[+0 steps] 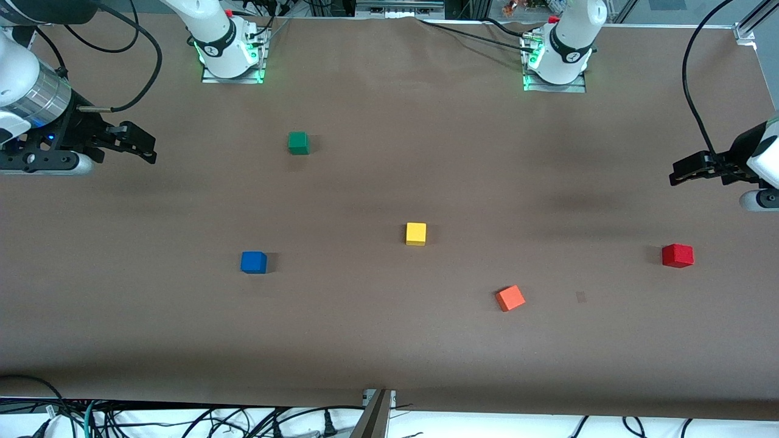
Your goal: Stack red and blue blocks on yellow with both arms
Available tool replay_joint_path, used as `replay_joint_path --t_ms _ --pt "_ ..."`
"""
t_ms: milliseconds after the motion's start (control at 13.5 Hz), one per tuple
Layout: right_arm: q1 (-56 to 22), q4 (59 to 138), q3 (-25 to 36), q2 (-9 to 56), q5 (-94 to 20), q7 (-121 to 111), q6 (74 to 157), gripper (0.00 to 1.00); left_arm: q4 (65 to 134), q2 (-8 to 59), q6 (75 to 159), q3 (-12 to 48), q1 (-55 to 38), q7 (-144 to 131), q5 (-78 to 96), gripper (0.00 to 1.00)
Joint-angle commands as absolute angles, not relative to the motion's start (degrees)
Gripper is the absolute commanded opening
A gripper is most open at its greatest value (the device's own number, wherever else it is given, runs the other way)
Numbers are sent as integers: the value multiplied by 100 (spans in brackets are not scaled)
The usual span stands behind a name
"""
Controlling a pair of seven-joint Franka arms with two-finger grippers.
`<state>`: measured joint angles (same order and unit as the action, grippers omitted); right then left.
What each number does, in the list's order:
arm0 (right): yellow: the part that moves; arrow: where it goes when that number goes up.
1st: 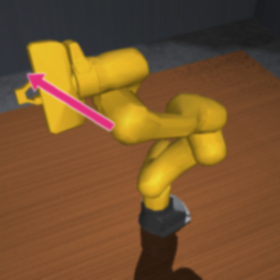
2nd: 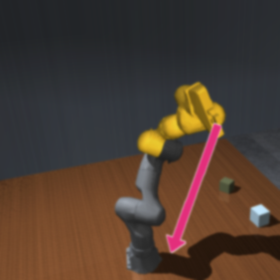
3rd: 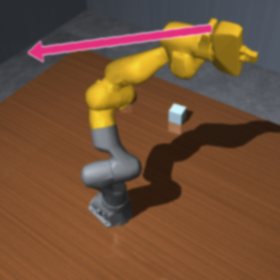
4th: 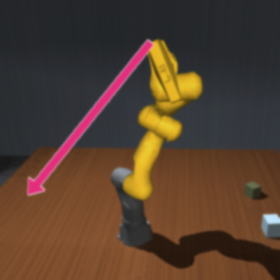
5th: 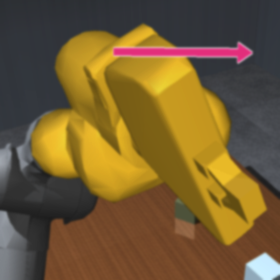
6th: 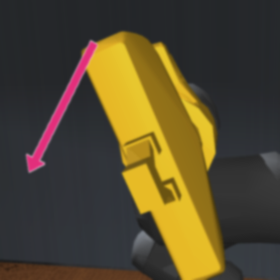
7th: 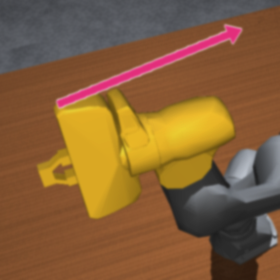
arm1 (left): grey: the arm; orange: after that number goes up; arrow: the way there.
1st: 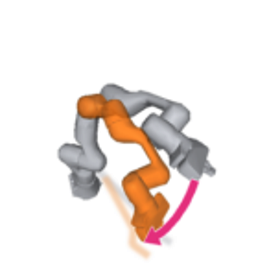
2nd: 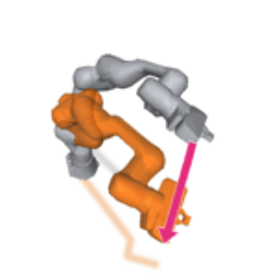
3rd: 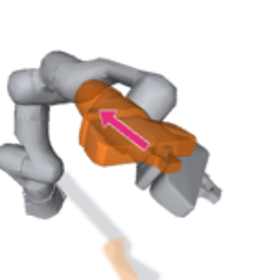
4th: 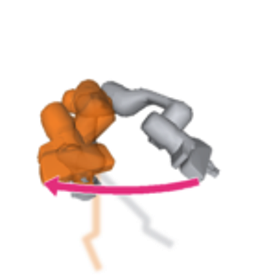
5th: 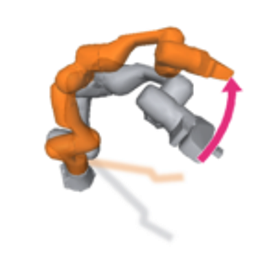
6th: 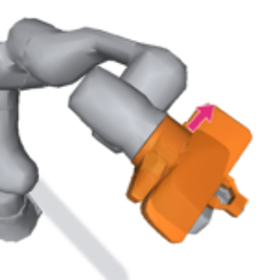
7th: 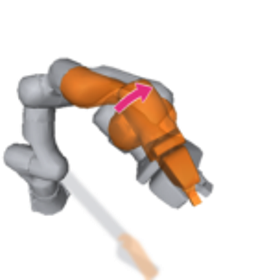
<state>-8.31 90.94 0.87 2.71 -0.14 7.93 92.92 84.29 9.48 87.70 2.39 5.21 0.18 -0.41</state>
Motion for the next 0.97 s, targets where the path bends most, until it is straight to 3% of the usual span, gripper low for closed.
replay_joint_path --t_ms 0,520,892 --pt "-765 8903 26 352 9 853 9141 100 8148 1107 8604 202 483 -17 17 100" --pt "-765 8903 26 352 9 853 9150 100 7840 1660 8648 193 983 480 -35 100" --pt "-756 8903 35 360 9 844 9158 100 7901 2705 9666 193 1739 1318 -123 100"
